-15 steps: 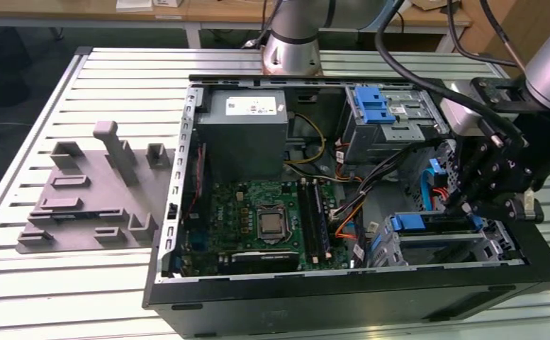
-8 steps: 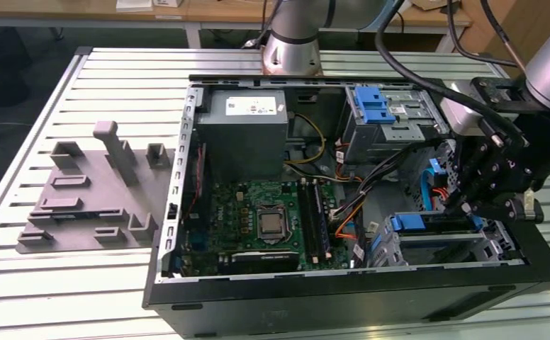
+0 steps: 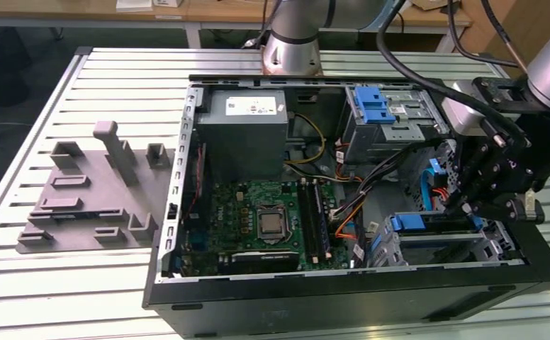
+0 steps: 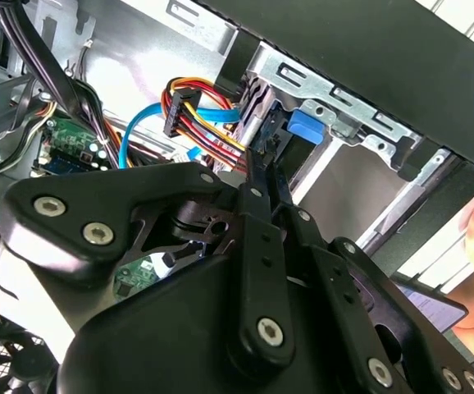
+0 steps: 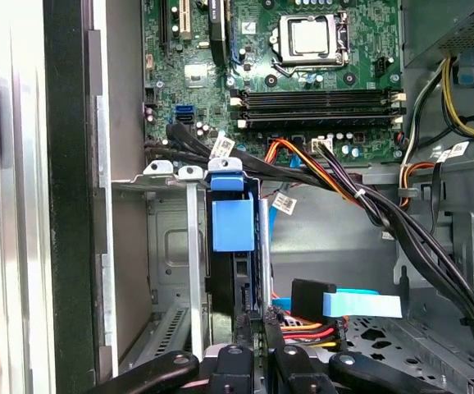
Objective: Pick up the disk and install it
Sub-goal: 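Insert the first disk wire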
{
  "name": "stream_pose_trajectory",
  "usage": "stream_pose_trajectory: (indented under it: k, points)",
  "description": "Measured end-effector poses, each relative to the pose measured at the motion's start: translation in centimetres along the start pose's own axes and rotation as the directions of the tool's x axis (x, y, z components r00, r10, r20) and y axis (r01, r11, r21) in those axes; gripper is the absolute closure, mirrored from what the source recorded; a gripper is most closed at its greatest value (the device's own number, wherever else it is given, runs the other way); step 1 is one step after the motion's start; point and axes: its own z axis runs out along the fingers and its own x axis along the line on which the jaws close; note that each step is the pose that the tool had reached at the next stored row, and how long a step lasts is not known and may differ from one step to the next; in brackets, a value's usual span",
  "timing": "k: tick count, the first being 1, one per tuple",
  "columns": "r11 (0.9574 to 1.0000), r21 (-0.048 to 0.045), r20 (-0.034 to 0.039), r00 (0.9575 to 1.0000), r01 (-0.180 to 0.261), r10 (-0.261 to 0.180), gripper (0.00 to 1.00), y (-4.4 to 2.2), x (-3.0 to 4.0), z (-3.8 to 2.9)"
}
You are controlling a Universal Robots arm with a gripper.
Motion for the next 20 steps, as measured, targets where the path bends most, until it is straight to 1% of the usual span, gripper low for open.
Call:
stream_pose_trajectory:
  k: [8,12,16,20]
  points:
    - [1.0,-0.0021,0.0,1.0,0.0,0.0,0.84,-0.09,0.05,-0.12]
    - [1.0,-0.0021,-0.0003,1.0,0.0,0.0,0.84,-0.11,0.26,-0.13]
    - [1.0,-0.0022,-0.0003,1.0,0.0,0.0,0.84,-0.11,0.3,-0.1]
    - [1.0,-0.0022,-0.0005,1.0,0.0,0.0,0.84,-0.13,0.31,0.08]
